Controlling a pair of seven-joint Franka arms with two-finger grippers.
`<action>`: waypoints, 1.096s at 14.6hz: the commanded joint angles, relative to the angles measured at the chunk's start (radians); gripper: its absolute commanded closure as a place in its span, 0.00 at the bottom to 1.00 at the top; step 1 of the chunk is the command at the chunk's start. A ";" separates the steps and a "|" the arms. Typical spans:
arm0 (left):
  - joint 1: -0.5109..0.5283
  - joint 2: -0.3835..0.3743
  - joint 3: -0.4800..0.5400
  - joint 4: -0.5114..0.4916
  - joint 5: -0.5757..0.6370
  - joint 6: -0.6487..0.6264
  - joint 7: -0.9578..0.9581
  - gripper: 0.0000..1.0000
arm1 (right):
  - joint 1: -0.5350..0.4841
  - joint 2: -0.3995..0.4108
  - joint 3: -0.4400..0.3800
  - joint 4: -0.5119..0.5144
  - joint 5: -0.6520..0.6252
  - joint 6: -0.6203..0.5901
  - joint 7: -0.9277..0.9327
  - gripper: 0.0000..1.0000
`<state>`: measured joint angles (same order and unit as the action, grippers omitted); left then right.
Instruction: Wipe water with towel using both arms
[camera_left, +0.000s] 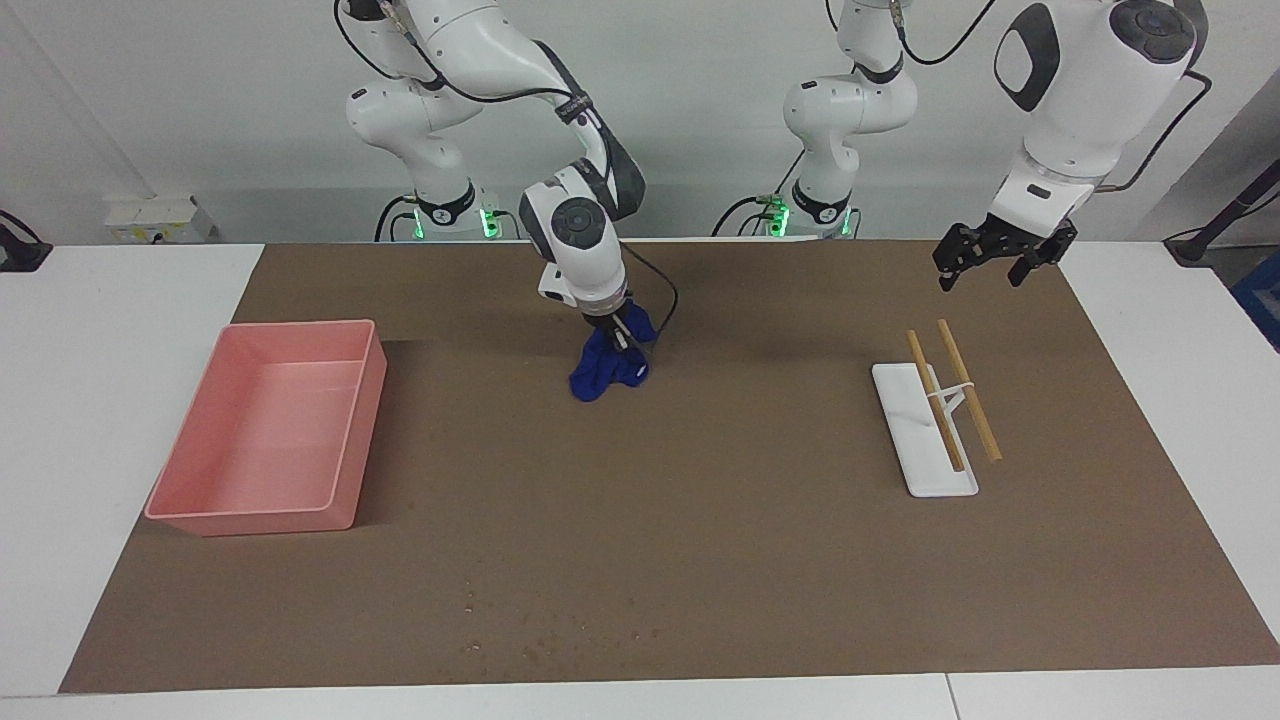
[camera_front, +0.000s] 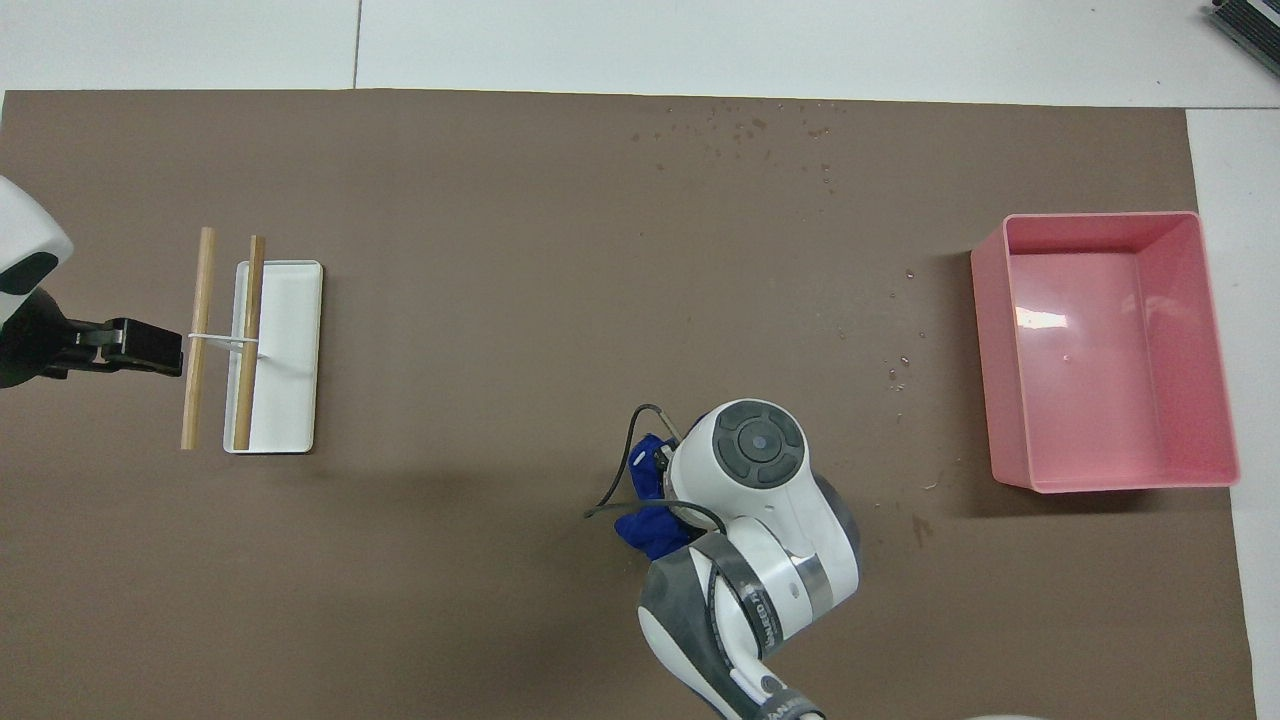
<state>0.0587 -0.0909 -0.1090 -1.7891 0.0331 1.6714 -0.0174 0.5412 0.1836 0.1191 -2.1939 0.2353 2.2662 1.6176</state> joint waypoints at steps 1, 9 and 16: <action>-0.002 -0.015 -0.003 -0.007 0.019 -0.004 0.007 0.00 | 0.035 -0.035 0.002 -0.087 -0.002 -0.087 0.013 1.00; -0.002 -0.015 -0.003 -0.007 0.019 -0.004 0.007 0.00 | 0.034 -0.052 -0.004 -0.101 -0.057 -0.160 -0.394 1.00; -0.002 -0.015 -0.003 -0.007 0.019 -0.004 0.007 0.00 | -0.225 -0.045 -0.003 -0.015 -0.211 -0.117 -0.876 1.00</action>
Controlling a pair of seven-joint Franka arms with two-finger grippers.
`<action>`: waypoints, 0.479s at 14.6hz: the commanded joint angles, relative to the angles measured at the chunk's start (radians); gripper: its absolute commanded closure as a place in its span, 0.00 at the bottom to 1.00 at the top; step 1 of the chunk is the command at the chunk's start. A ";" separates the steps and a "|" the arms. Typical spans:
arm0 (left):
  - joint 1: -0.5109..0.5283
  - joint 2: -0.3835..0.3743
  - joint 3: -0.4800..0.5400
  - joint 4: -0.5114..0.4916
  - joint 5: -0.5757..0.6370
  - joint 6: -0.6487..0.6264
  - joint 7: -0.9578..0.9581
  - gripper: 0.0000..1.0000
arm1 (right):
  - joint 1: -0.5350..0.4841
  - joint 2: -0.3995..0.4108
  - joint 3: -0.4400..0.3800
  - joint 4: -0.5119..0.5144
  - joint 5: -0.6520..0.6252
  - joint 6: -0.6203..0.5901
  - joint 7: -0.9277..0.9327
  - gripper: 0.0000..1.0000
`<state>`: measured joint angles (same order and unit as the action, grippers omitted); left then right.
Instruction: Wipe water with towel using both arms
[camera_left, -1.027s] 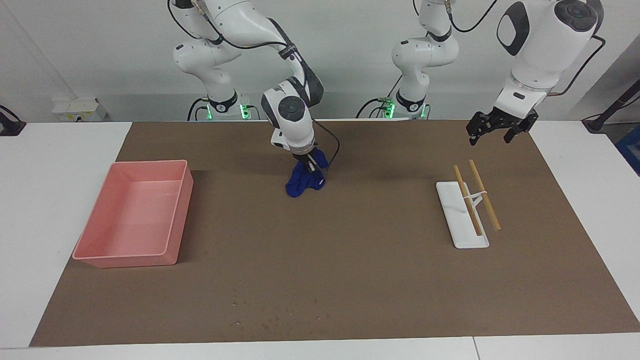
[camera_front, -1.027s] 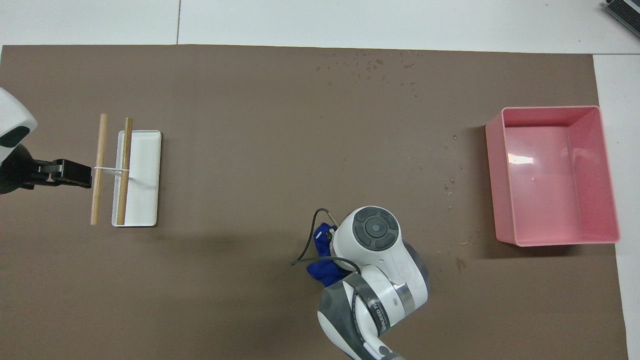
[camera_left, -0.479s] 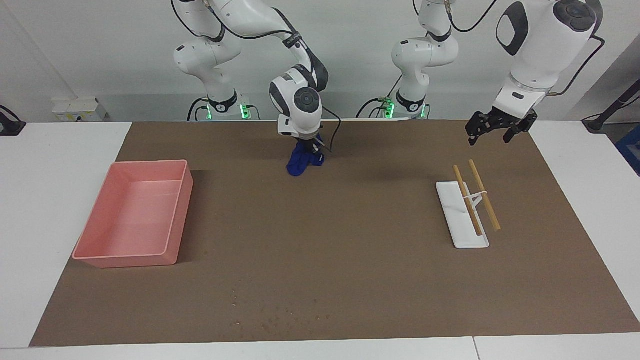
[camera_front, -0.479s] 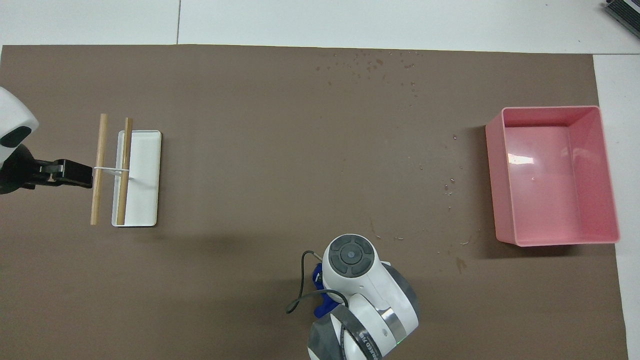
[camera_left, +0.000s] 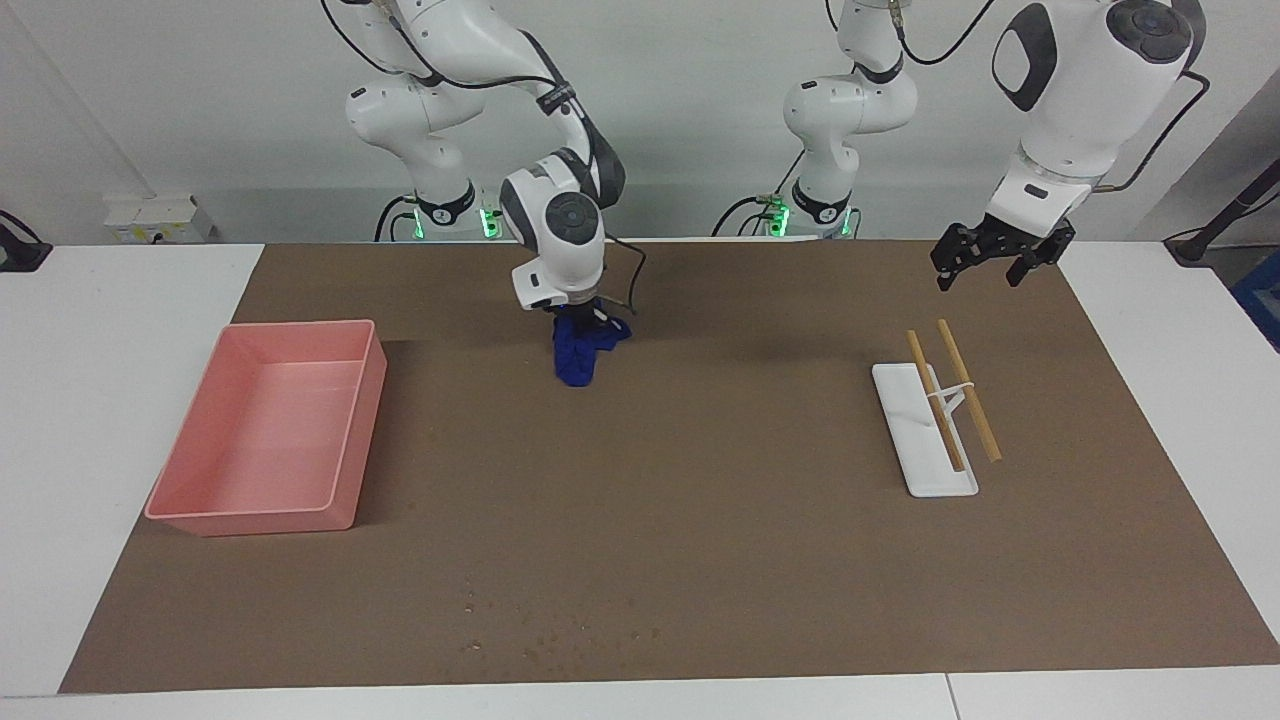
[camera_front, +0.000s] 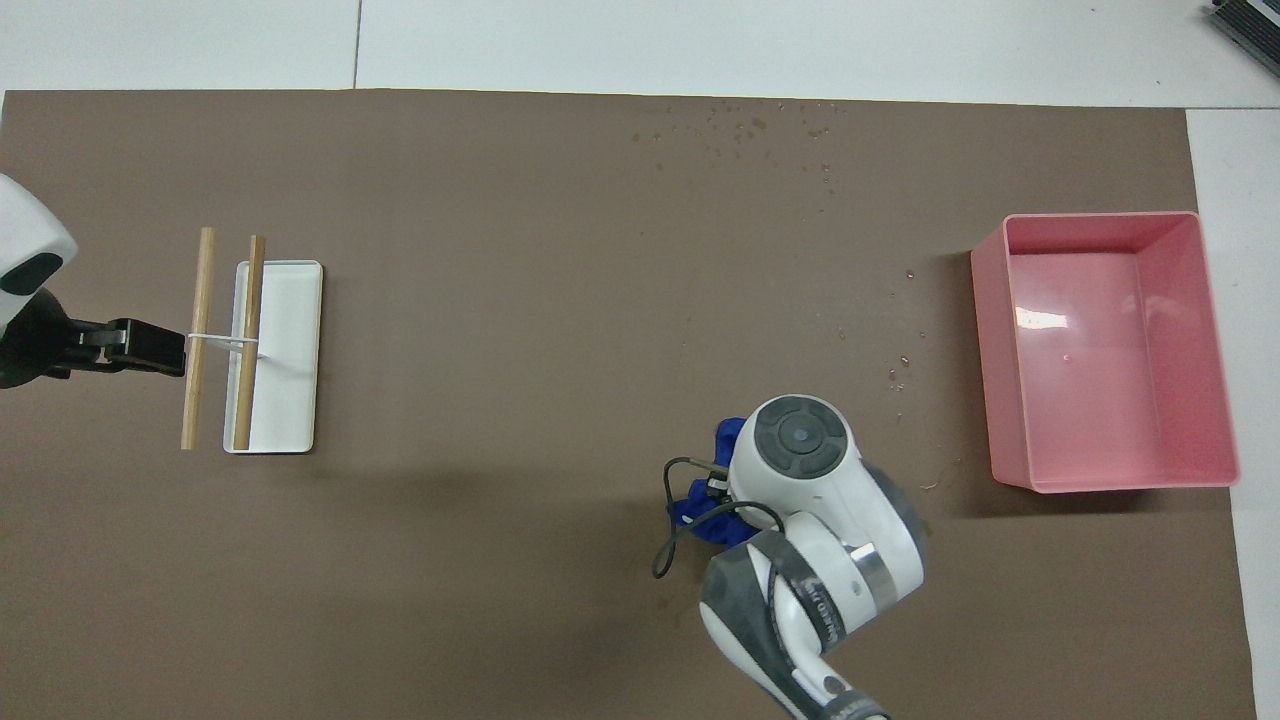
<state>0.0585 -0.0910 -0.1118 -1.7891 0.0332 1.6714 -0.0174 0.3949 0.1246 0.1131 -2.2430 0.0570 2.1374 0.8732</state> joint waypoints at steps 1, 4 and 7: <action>-0.002 -0.015 0.000 -0.007 0.019 -0.004 0.007 0.00 | -0.117 0.007 0.003 0.052 -0.032 -0.005 -0.173 1.00; -0.002 -0.015 0.000 -0.007 0.019 -0.004 0.007 0.00 | -0.203 -0.051 0.000 0.109 -0.032 -0.109 -0.233 1.00; -0.002 -0.015 0.000 -0.007 0.019 -0.004 0.007 0.00 | -0.299 -0.138 -0.001 0.152 -0.034 -0.210 -0.293 1.00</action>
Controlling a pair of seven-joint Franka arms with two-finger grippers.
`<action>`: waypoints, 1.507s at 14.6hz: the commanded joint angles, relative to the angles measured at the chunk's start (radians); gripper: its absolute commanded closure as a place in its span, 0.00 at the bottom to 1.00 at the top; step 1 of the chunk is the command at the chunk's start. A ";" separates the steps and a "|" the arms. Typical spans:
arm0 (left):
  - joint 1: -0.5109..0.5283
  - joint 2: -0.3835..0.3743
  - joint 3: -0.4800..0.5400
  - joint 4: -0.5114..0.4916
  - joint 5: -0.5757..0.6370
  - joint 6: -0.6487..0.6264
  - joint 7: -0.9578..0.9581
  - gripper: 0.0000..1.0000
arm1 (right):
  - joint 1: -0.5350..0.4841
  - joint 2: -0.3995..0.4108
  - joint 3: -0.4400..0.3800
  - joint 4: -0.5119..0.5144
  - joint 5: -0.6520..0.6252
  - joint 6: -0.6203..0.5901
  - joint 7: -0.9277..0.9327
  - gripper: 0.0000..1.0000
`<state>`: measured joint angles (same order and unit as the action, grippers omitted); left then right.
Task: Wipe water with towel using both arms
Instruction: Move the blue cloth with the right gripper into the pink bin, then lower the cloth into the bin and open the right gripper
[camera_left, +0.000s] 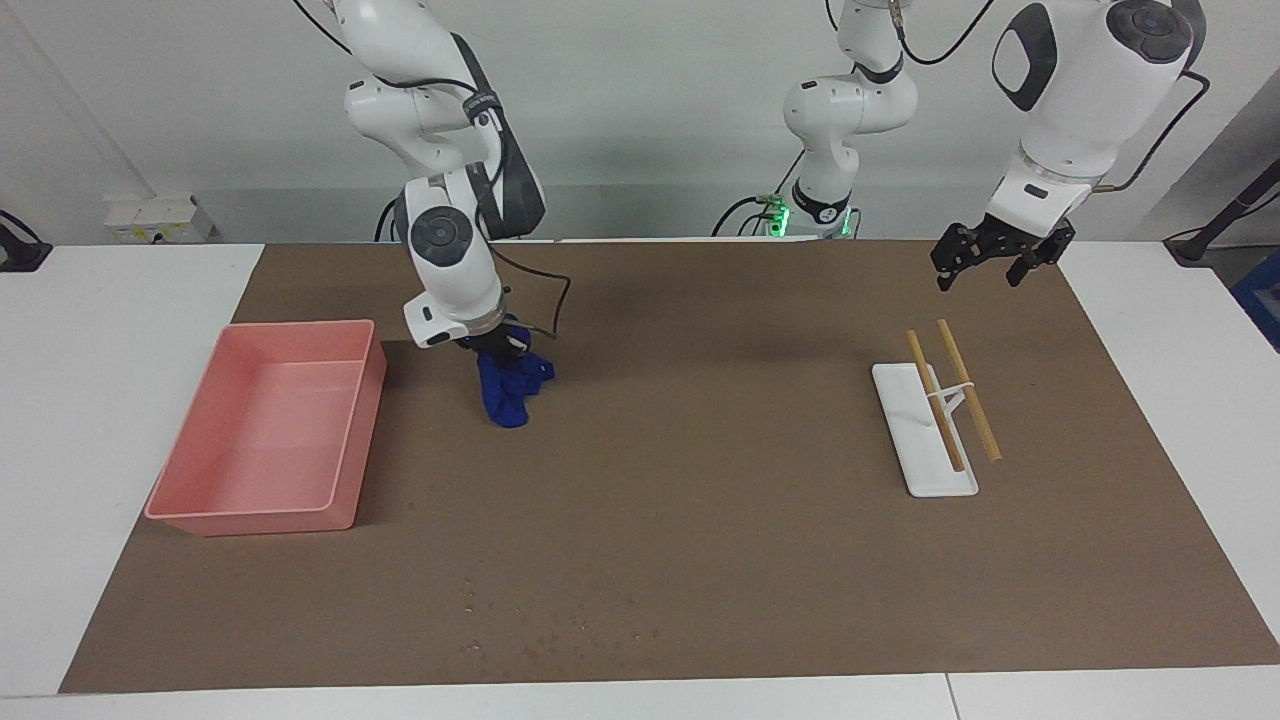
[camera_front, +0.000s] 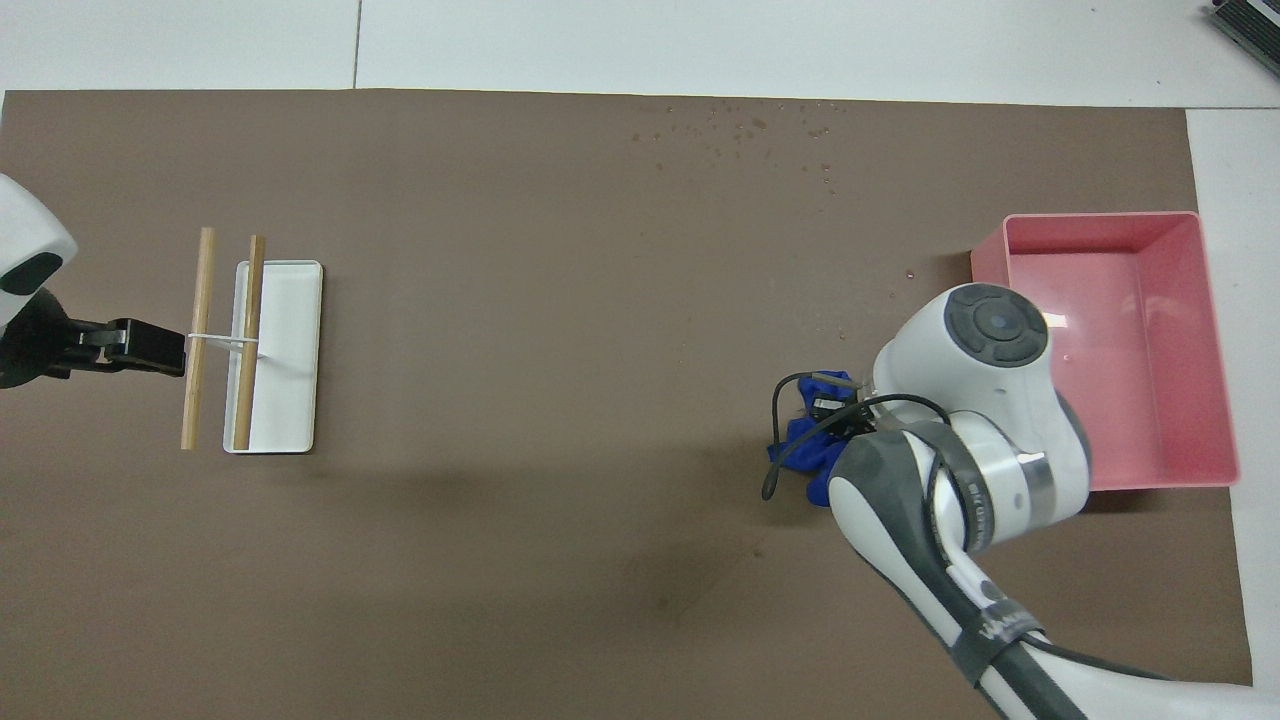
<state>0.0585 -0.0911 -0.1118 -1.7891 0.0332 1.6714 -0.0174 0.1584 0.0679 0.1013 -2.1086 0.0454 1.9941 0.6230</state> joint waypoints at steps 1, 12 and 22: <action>-0.002 -0.015 0.000 -0.007 0.019 -0.004 0.007 0.00 | -0.097 -0.117 0.009 0.031 -0.024 -0.090 -0.064 1.00; -0.002 -0.015 0.000 -0.007 0.019 -0.004 0.007 0.00 | -0.507 -0.077 0.008 0.194 -0.068 -0.045 -0.397 1.00; -0.002 -0.015 0.000 -0.007 0.019 -0.004 0.007 0.00 | -0.528 0.061 0.008 0.130 -0.067 0.075 -0.397 0.00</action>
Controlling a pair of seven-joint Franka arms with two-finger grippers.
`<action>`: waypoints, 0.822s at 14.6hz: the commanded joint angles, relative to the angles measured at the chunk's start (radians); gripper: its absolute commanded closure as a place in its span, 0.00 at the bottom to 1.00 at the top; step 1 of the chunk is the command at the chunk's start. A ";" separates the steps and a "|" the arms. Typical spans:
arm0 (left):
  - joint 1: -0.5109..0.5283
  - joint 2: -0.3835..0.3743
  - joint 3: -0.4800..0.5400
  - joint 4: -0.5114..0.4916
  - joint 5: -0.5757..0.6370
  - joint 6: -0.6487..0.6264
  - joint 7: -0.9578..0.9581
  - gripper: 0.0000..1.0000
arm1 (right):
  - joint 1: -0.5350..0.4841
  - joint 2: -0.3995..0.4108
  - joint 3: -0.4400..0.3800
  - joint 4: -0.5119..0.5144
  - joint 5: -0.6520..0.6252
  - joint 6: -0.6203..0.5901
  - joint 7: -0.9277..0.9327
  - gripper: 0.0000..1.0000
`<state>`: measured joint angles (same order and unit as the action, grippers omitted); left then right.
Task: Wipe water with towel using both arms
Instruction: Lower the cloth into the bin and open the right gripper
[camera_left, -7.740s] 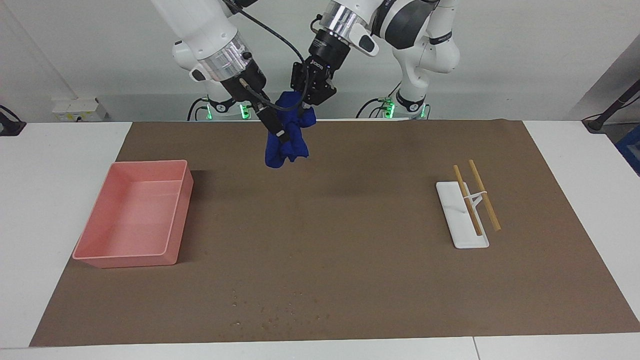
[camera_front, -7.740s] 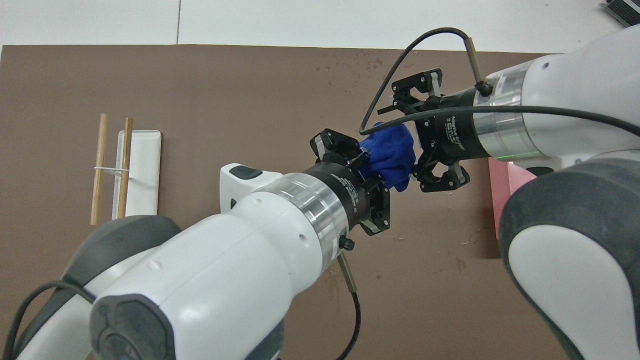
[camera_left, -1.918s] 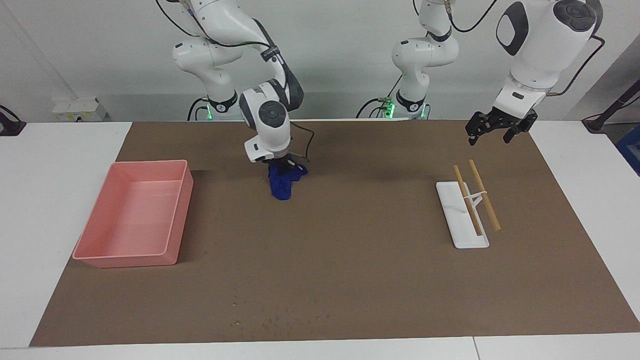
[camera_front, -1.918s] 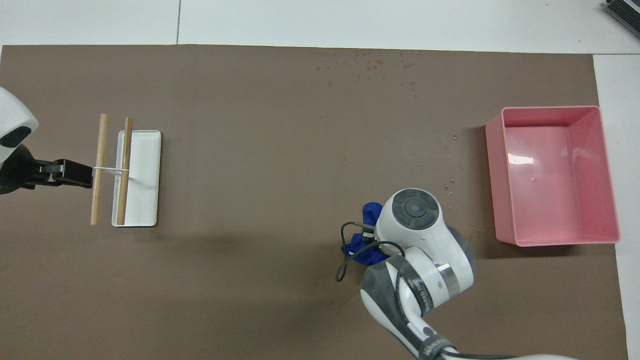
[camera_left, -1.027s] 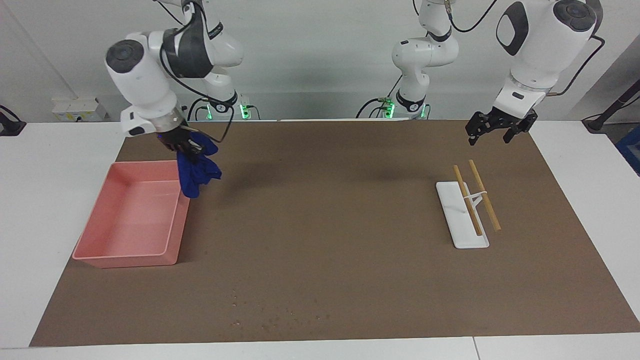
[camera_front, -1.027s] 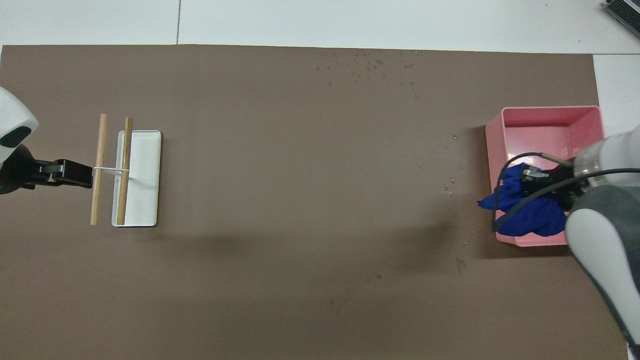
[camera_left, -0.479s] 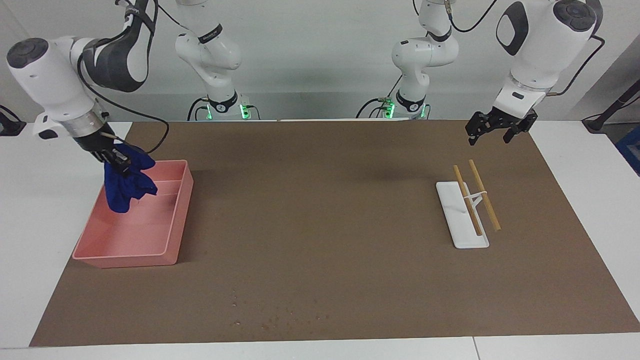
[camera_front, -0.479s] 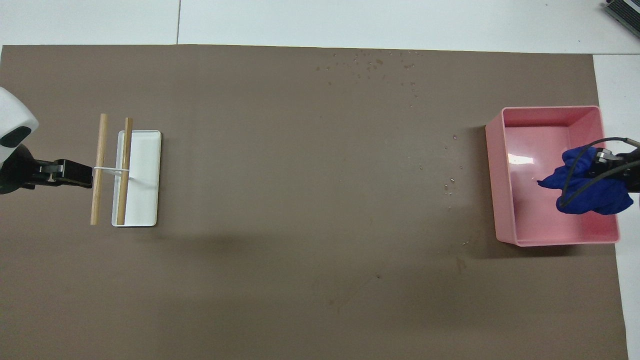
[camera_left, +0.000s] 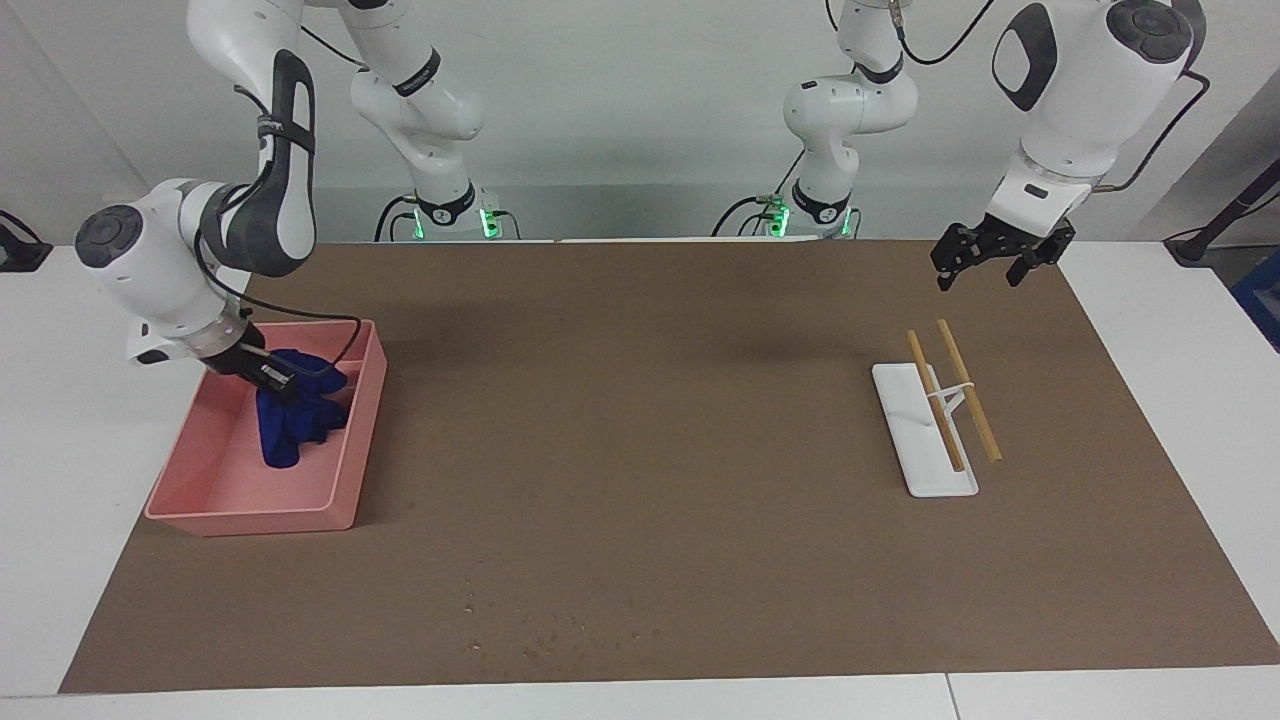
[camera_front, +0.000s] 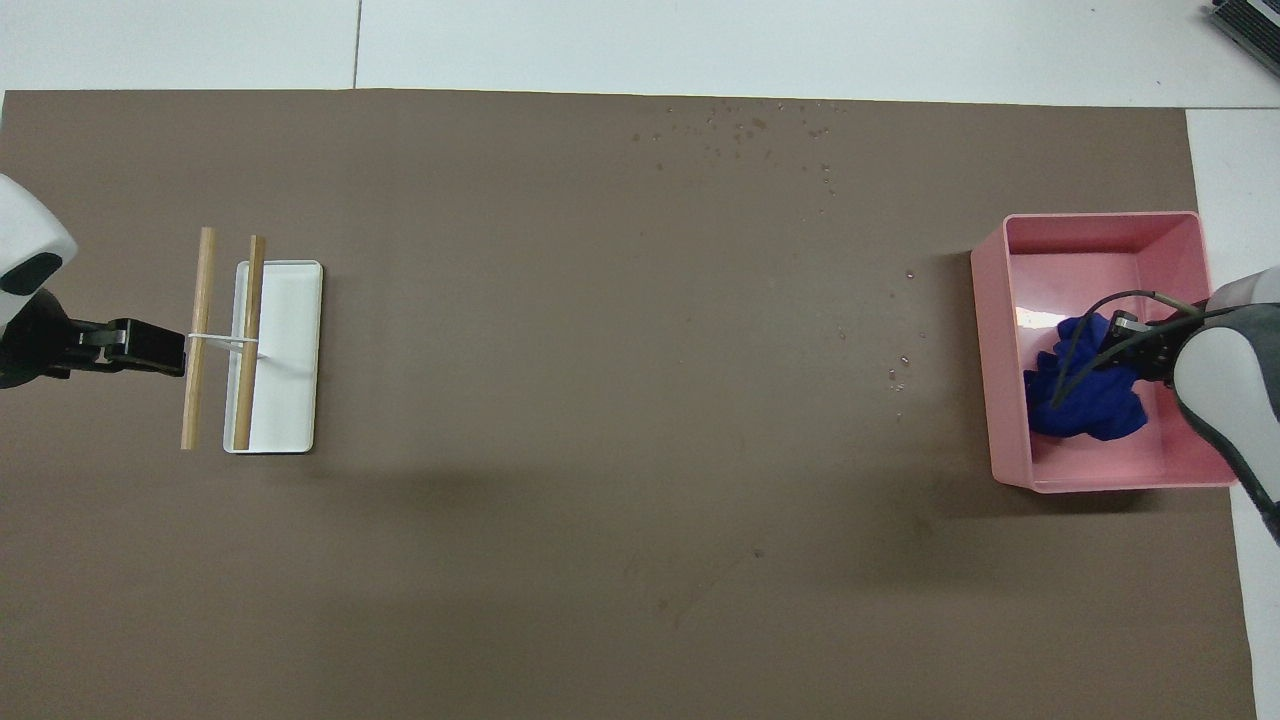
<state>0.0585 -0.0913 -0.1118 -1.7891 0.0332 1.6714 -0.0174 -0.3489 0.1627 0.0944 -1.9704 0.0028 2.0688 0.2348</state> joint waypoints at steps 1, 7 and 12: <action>-0.002 -0.015 0.000 -0.007 0.019 -0.004 0.007 0.00 | -0.021 -0.038 0.015 0.001 -0.024 -0.003 -0.011 0.00; -0.002 -0.015 0.000 -0.007 0.019 -0.004 0.007 0.00 | 0.042 -0.175 0.057 0.033 -0.020 -0.116 -0.127 0.00; -0.002 -0.015 0.000 -0.007 0.019 -0.004 0.007 0.00 | 0.200 -0.181 0.059 0.212 -0.012 -0.310 -0.150 0.00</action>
<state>0.0585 -0.0913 -0.1118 -1.7891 0.0332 1.6714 -0.0174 -0.2000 -0.0397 0.1532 -1.8650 0.0027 1.8553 0.1084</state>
